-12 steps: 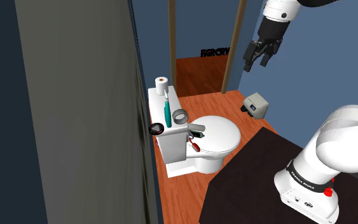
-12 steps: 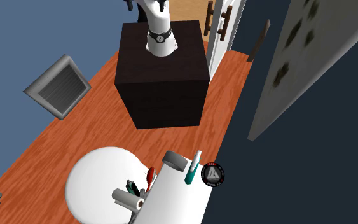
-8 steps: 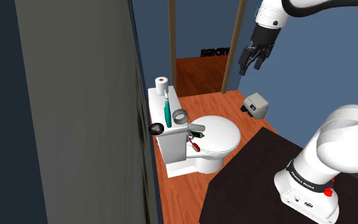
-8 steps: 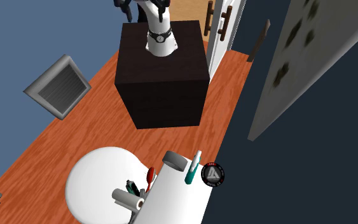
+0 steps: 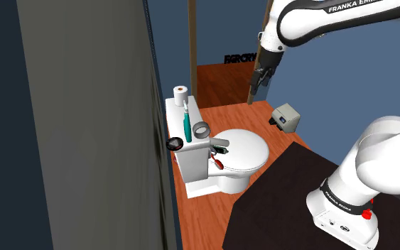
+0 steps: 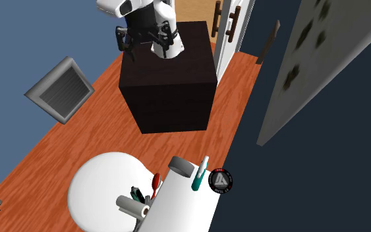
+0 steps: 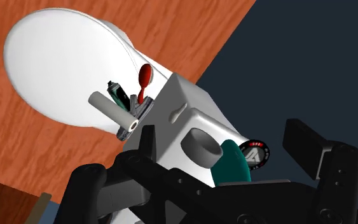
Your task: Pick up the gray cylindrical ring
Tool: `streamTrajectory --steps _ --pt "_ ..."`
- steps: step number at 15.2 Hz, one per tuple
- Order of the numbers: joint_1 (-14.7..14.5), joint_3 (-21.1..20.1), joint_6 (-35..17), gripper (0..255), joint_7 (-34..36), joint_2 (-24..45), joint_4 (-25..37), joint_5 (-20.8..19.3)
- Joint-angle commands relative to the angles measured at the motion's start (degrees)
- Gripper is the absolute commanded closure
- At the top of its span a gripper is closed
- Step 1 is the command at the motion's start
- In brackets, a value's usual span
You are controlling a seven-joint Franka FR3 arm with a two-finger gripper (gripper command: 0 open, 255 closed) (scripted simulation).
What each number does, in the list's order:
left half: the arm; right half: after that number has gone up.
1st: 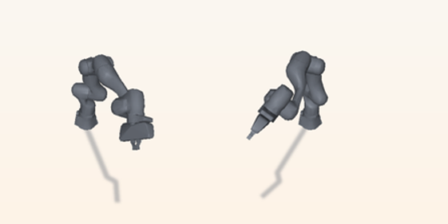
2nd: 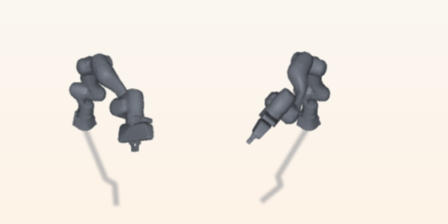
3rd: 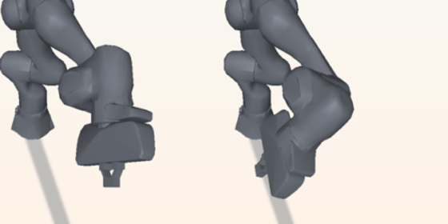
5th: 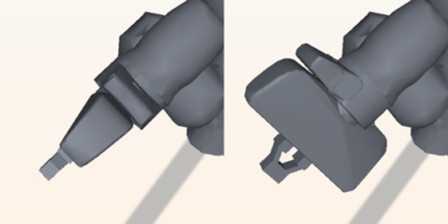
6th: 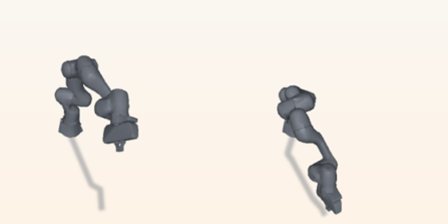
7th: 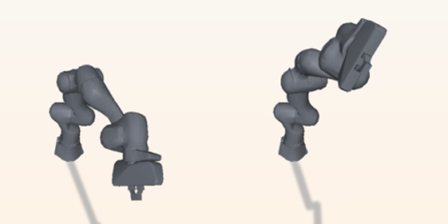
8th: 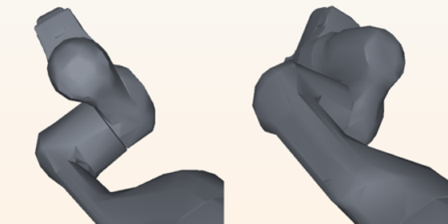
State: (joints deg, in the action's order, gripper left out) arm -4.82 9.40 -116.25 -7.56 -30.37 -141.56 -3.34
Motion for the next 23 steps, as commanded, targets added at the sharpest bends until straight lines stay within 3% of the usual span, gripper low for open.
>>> streamTrajectory --steps 1,12,23 --pt "-1.00 1.13 -3.61 0 -3.47 4.18 0.61 0.06" --pt "-5.68 4.45 -18.94 0 -23.29 29.32 9.51 5.68" --pt "-4.92 -0.17 -26.01 0 -40.78 53.79 25.88 11.92"
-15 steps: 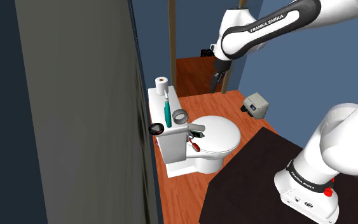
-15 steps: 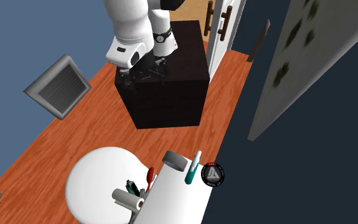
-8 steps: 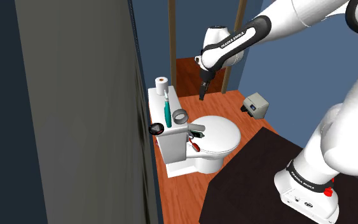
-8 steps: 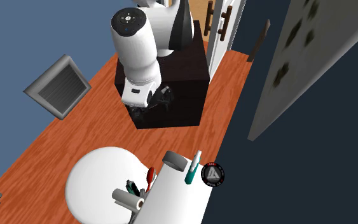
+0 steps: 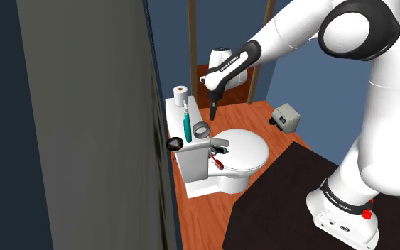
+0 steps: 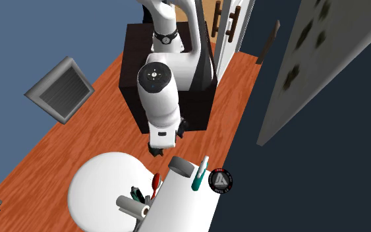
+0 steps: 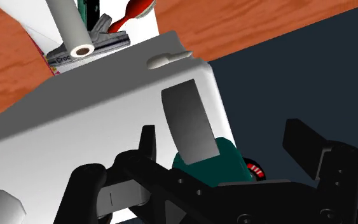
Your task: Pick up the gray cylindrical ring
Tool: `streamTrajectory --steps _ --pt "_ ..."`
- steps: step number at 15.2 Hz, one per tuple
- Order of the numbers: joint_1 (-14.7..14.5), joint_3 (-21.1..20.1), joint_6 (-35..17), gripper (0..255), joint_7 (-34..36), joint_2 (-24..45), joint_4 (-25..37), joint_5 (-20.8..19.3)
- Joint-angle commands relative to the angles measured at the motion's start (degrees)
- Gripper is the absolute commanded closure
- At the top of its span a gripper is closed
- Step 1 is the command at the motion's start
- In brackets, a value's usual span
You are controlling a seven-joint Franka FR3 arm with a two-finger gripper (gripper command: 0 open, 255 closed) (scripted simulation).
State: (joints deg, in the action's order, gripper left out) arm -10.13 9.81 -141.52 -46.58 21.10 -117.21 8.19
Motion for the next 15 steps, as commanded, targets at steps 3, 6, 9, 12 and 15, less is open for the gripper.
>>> streamTrajectory --steps 3,6,9,12,15 --pt "0.86 -2.27 -1.51 0 -5.12 8.66 7.04 0.47" --pt "1.08 -3.54 -1.80 0 -7.48 13.74 11.82 0.11" --pt "1.27 -3.81 -3.29 0 -7.70 15.51 12.09 0.40" --pt "1.47 -4.07 -4.73 0 -7.93 17.34 12.48 0.68" --pt "1.57 -4.22 -5.47 0 -8.04 18.32 12.72 0.82"
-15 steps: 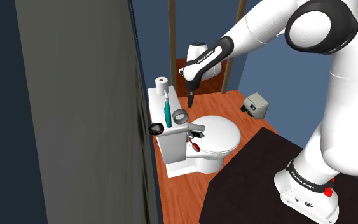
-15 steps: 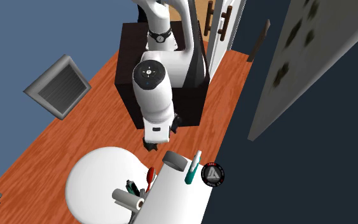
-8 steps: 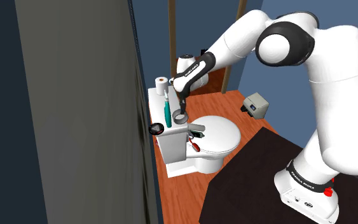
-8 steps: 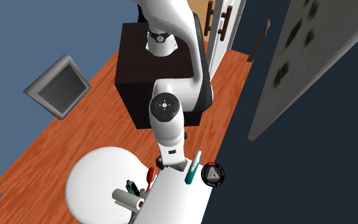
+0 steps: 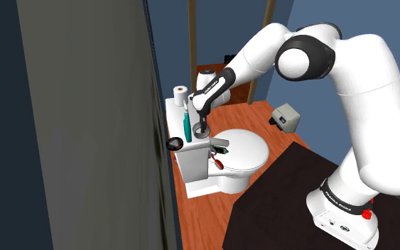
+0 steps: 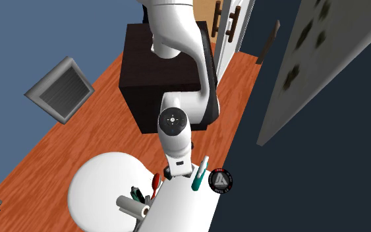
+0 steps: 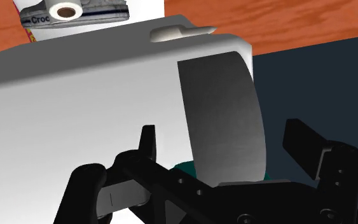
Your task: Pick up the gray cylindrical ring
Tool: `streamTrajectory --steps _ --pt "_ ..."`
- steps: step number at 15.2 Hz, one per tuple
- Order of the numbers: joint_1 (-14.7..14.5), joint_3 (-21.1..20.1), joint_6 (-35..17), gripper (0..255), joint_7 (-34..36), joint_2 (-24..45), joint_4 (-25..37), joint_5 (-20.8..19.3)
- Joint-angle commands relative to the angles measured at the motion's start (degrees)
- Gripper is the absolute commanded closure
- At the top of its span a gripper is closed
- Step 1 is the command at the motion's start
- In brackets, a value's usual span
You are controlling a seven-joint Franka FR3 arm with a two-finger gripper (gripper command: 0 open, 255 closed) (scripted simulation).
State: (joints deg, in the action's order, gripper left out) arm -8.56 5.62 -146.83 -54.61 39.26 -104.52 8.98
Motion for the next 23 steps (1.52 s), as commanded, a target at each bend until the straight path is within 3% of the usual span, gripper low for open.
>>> streamTrajectory --steps 1,10,23 --pt "-0.02 -0.04 -0.24 255 0.01 0.21 0.00 0.03" --pt "0.00 -0.03 -0.16 255 0.00 0.16 0.04 0.02" --pt "-0.81 1.10 6.34 255 0.99 -7.46 -1.08 -1.24"
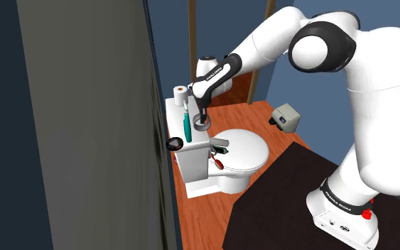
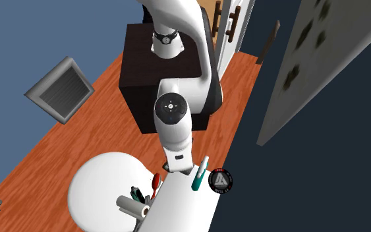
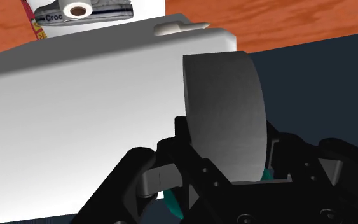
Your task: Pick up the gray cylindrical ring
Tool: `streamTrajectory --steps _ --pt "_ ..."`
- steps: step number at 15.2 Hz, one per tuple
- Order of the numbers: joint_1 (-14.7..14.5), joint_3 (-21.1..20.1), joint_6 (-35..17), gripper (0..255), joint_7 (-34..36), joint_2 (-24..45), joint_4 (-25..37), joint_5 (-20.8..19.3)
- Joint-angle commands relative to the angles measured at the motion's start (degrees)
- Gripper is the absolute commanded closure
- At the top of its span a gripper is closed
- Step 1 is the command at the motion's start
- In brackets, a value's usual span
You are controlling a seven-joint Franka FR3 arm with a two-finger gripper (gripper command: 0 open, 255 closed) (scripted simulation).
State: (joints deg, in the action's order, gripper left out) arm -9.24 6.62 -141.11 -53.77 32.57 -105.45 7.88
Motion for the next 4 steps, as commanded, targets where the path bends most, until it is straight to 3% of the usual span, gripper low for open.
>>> streamTrajectory --steps 1,4 --pt "-0.17 0.18 1.17 255 0.23 -1.31 -0.14 -0.24" --pt "-0.23 0.26 1.80 255 0.32 -1.93 -0.13 -0.37"
